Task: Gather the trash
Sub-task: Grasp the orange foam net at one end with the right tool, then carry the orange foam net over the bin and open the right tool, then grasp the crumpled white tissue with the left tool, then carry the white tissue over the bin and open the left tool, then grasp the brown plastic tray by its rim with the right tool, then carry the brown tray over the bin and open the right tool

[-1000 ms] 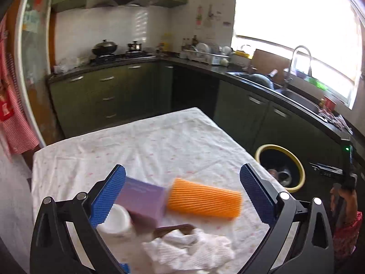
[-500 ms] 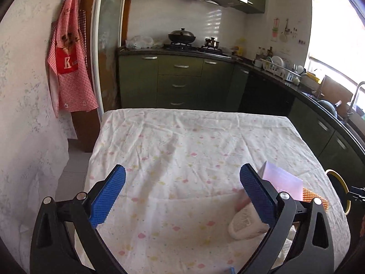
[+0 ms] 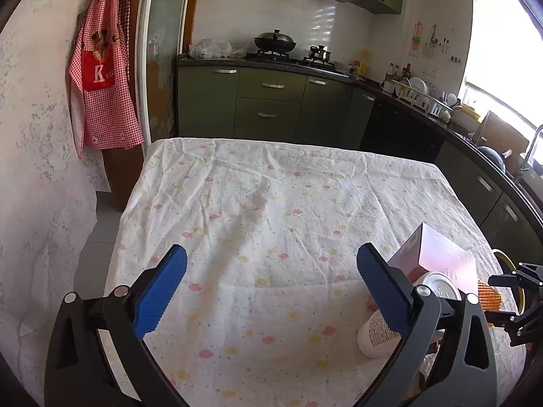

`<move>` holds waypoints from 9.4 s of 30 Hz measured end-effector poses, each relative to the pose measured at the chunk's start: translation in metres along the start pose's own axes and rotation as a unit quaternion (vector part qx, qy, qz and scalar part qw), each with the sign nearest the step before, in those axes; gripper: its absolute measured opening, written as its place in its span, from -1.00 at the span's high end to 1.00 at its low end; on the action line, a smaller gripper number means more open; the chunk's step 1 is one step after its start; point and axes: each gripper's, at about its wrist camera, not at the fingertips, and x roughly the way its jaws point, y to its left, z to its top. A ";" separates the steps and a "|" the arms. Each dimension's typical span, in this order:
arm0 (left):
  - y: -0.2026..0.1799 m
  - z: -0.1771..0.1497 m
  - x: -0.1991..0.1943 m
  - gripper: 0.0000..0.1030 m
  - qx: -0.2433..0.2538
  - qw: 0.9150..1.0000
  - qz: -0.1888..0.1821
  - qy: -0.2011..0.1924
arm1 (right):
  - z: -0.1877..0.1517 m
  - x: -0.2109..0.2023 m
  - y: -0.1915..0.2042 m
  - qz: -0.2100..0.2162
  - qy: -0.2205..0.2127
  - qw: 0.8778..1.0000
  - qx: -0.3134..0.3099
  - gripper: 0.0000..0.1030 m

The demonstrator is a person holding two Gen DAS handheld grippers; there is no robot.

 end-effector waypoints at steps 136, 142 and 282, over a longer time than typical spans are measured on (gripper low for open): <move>-0.327 0.022 -0.137 0.96 0.309 0.906 -0.290 0.019 | -0.239 -0.167 -0.167 -0.200 -0.136 0.860 0.450 -0.25; -0.404 0.021 -0.111 0.96 0.330 0.889 -0.317 0.030 | -0.260 -0.177 -0.178 -0.201 -0.147 0.848 0.468 -0.25; 0.016 -0.011 -0.006 -0.91 -0.009 0.998 0.056 -0.009 | -0.157 -0.095 -0.238 -0.337 -0.019 0.863 0.376 0.81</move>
